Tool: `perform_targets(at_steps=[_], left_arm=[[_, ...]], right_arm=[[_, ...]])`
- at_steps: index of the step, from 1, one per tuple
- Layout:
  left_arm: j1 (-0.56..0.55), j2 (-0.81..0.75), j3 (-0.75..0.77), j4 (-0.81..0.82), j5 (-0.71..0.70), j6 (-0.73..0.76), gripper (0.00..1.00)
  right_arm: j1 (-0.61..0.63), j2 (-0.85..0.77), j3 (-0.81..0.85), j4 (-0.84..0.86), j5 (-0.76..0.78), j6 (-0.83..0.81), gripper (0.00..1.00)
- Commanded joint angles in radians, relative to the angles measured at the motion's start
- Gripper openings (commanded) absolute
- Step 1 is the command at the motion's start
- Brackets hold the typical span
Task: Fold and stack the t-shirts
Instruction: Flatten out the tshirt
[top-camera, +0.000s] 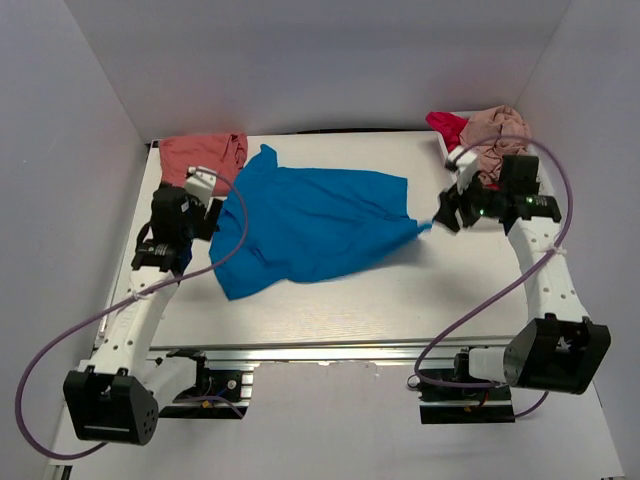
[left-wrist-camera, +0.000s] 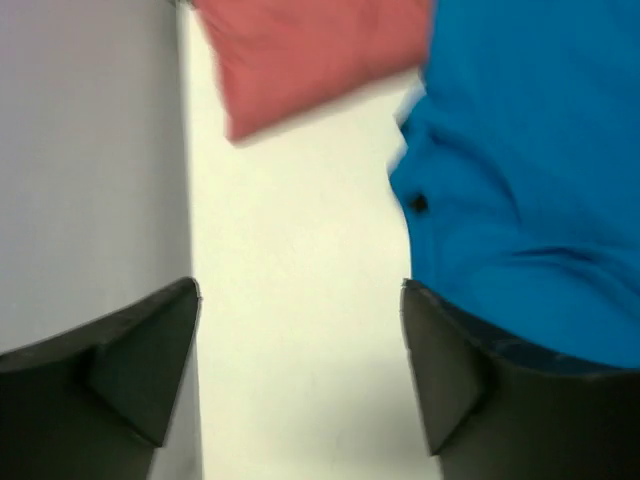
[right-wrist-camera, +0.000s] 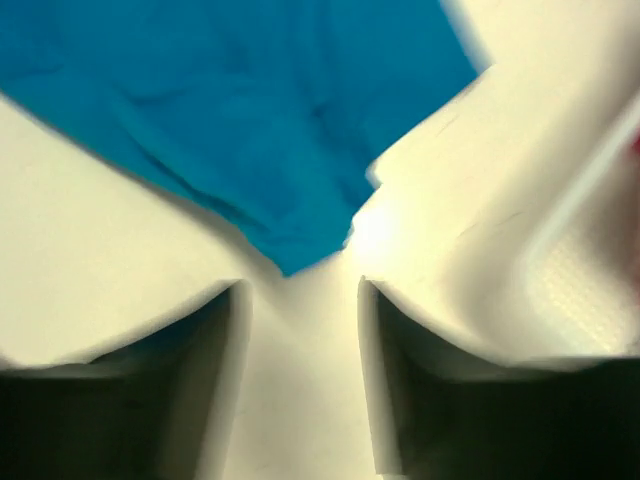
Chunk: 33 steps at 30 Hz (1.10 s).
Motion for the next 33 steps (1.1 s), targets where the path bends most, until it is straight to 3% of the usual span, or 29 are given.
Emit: perform_targets(at_steps=[1, 3, 7, 11, 13, 21, 26, 33], left_arm=[[0.006, -0.162, 0.057, -0.151, 0.148, -0.043, 0.98], [0.006, -0.154, 0.163, -0.235, 0.162, -0.045, 0.98], [0.006, -0.081, 0.302, -0.243, 0.144, -0.067, 0.98], [0.007, 0.007, 0.301, -0.092, 0.091, -0.079, 0.98], [0.006, 0.079, 0.263, -0.036, 0.076, -0.095, 0.98], [0.006, 0.378, 0.191, 0.176, 0.038, -0.154, 0.98], [0.004, 0.582, 0.325, 0.165, 0.076, -0.17, 0.97], [0.001, 0.751, 0.503, 0.157, 0.11, -0.179, 0.96]], right_arm=[[-0.008, -0.138, -0.055, -0.168, -0.018, -0.202, 0.79], [-0.006, -0.23, -0.112, -0.087, -0.019, -0.189, 0.89], [-0.006, -0.243, -0.041, -0.006, -0.097, -0.075, 0.89], [-0.006, -0.169, -0.03, 0.151, -0.128, 0.06, 0.89], [-0.005, -0.098, -0.067, 0.264, -0.104, 0.104, 0.88], [0.015, 0.146, -0.083, 0.39, -0.065, 0.169, 0.82], [0.047, 0.335, 0.054, 0.355, -0.021, 0.16, 0.82], [0.141, 0.505, 0.129, 0.398, 0.086, 0.135, 0.82]])
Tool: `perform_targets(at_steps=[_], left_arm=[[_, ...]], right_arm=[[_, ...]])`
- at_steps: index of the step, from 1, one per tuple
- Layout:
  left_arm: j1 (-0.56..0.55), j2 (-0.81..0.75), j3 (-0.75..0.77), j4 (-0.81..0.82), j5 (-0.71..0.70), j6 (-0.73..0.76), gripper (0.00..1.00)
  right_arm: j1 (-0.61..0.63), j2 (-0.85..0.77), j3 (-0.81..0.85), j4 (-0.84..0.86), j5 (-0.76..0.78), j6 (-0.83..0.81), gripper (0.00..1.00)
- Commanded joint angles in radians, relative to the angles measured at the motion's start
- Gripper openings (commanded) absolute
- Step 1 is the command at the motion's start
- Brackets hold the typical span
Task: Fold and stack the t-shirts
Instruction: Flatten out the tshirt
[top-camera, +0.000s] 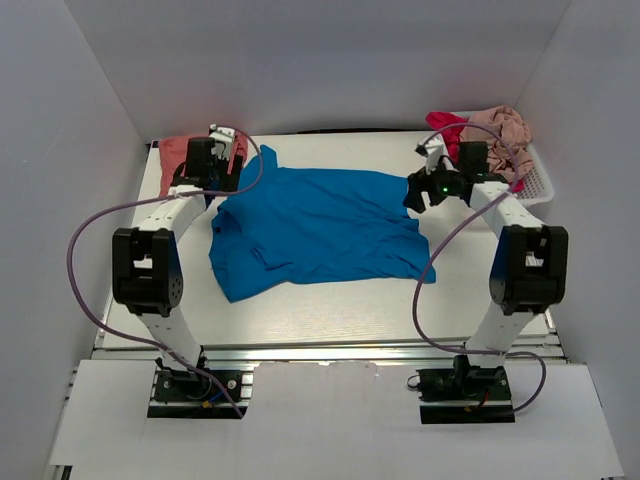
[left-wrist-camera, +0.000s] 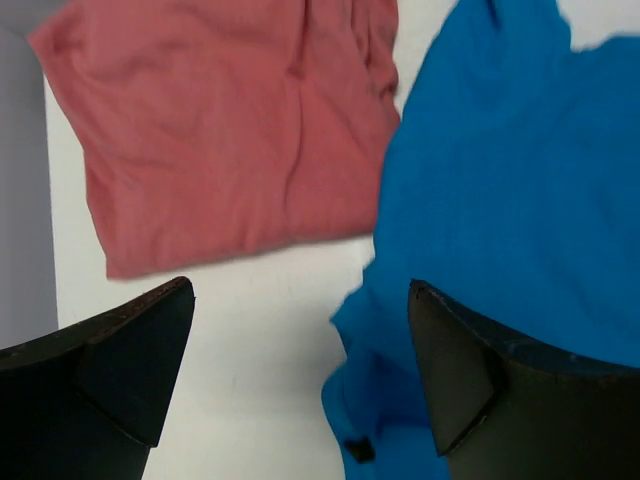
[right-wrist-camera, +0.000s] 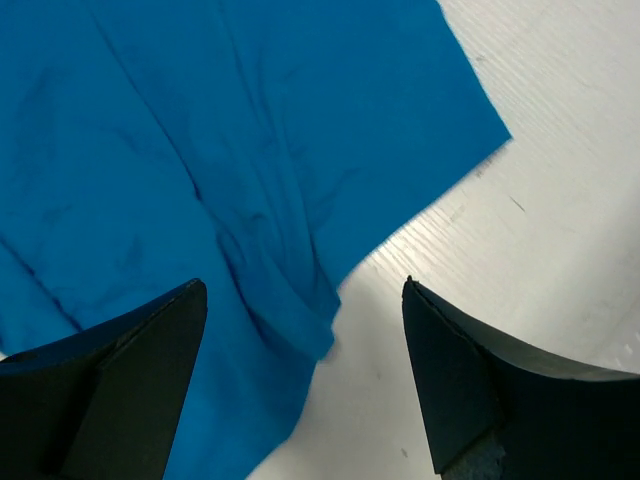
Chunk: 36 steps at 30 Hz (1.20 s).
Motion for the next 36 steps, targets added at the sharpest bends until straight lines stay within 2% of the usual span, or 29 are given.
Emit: perform_targets(at_steps=[1, 5, 8, 9, 16, 23, 29, 36], left_arm=[[-0.009, 0.023, 0.088, 0.038, 0.026, -0.012, 0.96], [-0.031, 0.101, 0.175, 0.021, 0.03, -0.028, 0.96], [-0.038, 0.125, 0.206, 0.025, 0.075, -0.072, 0.95], [-0.044, 0.113, 0.194, 0.033, 0.087, -0.084, 0.94], [-0.116, 0.0, 0.066, 0.072, 0.116, -0.064, 0.94], [-0.133, -0.075, -0.013, 0.053, 0.155, -0.095, 0.93], [-0.144, -0.091, 0.023, -0.031, 0.115, -0.057, 0.93], [-0.144, -0.12, 0.023, -0.048, 0.106, -0.063, 0.93]], right_arm=[[0.078, 0.061, 0.067, 0.045, 0.081, -0.018, 0.83], [0.125, 0.24, 0.197, 0.028, 0.137, -0.024, 0.84], [0.13, 0.375, 0.372, -0.007, 0.157, 0.002, 0.83], [0.13, 0.406, 0.456, -0.021, 0.165, 0.004, 0.83], [0.133, 0.563, 0.627, -0.049, 0.214, 0.001, 0.83], [0.136, 0.578, 0.618, -0.027, 0.306, 0.024, 0.83], [0.136, 0.515, 0.601, -0.065, 0.439, 0.082, 0.84], [0.133, 0.5, 0.533, -0.062, 0.607, 0.034, 0.87]])
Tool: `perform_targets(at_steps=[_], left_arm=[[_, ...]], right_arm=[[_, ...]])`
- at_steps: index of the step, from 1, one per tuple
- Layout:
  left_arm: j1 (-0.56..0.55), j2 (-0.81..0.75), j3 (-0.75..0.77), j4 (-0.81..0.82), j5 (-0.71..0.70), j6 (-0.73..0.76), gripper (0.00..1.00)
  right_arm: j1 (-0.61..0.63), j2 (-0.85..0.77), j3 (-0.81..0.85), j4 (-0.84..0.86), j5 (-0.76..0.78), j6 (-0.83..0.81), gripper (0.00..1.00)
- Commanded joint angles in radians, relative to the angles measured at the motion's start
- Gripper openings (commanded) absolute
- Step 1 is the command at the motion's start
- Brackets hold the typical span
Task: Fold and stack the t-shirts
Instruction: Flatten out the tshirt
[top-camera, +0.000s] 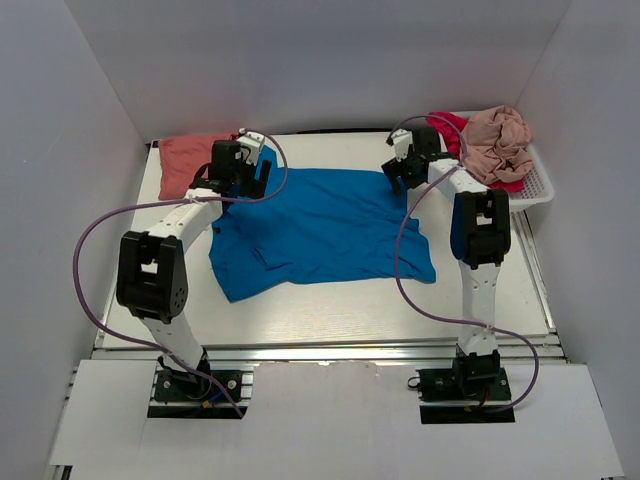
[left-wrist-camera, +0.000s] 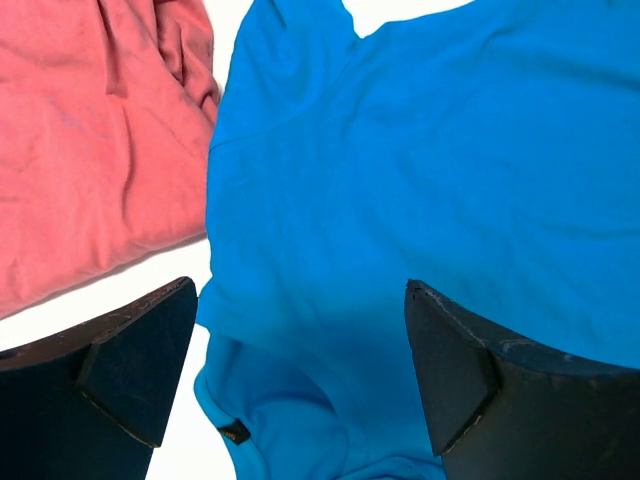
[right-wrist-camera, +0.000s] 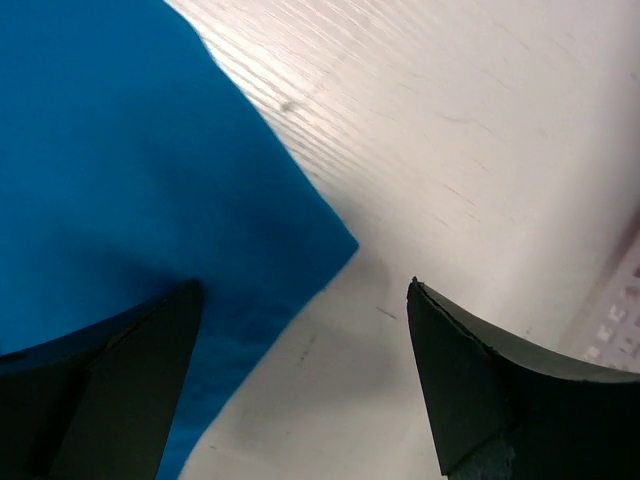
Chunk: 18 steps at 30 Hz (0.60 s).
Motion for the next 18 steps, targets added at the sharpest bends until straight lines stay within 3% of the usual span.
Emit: perform_targets(at_steps=[1, 8, 18], left_arm=[[-0.006, -0.095, 0.023, -0.017, 0.0, -0.008, 0.93], [-0.006, -0.104, 0.043, -0.05, 0.016, -0.025, 0.93], [-0.006, -0.09, 0.092, -0.111, 0.03, -0.025, 0.93]], right_arm=[[-0.005, -0.035, -0.004, -0.001, 0.133, -0.025, 0.88], [-0.007, 0.03, 0.037, 0.108, 0.272, -0.051, 0.89], [-0.005, 0.093, 0.105, 0.168, 0.233, -0.025, 0.89]])
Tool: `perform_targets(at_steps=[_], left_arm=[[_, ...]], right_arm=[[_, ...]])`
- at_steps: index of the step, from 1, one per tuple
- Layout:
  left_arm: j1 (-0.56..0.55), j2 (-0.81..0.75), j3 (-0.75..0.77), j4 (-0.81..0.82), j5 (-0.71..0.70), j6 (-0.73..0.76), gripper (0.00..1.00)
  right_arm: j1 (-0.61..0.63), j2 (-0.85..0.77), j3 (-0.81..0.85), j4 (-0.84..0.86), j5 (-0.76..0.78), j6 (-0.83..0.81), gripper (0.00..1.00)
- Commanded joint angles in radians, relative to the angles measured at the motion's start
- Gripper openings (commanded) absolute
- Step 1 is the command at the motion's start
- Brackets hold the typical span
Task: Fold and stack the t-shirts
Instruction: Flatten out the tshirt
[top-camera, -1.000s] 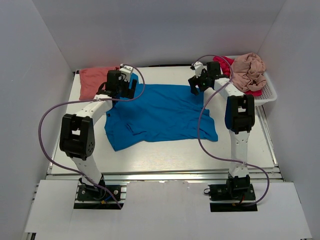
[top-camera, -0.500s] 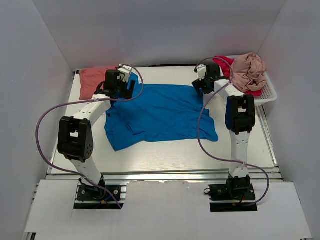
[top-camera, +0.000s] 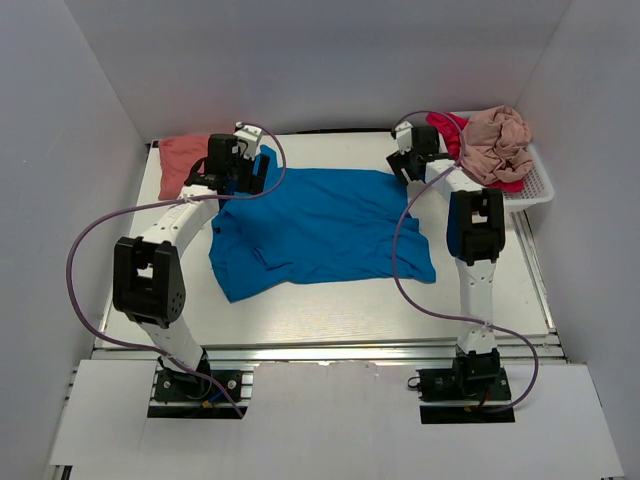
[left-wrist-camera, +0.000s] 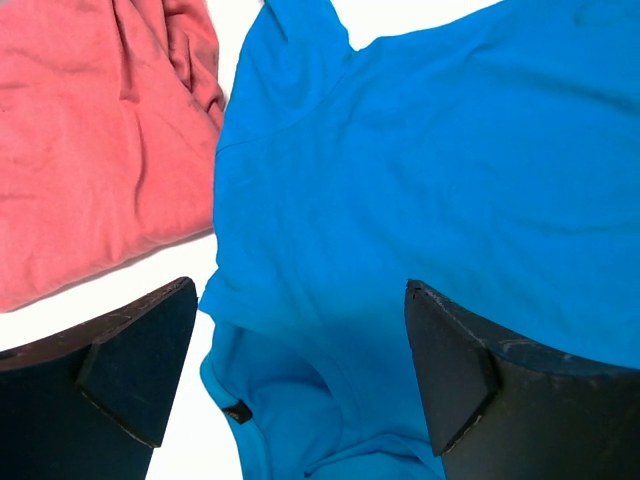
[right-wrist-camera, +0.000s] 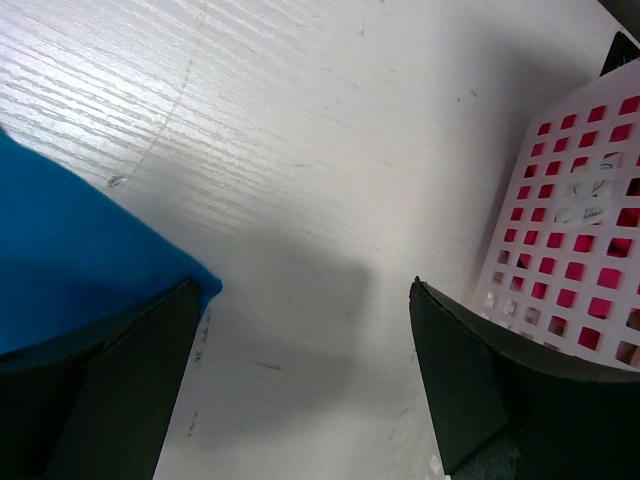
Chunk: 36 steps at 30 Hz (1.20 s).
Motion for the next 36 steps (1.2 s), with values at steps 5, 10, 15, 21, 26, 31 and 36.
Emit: perform_targets(at_steps=[5, 10, 15, 21, 26, 31, 36], left_arm=[[-0.004, -0.032, 0.071, -0.035, 0.02, -0.011, 0.93], [-0.004, -0.029, 0.076, -0.033, 0.025, -0.015, 0.93], [-0.006, -0.031, 0.068, -0.021, 0.012, -0.015, 0.93], [-0.004, -0.028, 0.062, -0.021, 0.011, -0.014, 0.93], [-0.006, -0.008, 0.079, -0.027, 0.018, -0.015, 0.94], [-0.004, 0.037, 0.099, -0.033, 0.023, -0.015, 0.93], [-0.006, 0.063, 0.119, -0.049, 0.034, -0.018, 0.93]], right_arm=[[-0.005, -0.074, -0.043, 0.021, -0.064, 0.034, 0.82], [-0.005, -0.191, -0.211, 0.042, -0.127, 0.058, 0.71], [-0.005, -0.231, -0.251, 0.044, -0.149, 0.064, 0.66], [-0.005, -0.213, -0.254, 0.076, -0.202, 0.069, 0.55], [-0.005, -0.155, -0.186, 0.038, -0.221, 0.077, 0.61], [-0.005, -0.096, -0.12, 0.016, -0.224, 0.072, 0.61], [-0.004, -0.049, -0.091, 0.018, -0.227, 0.064, 0.56]])
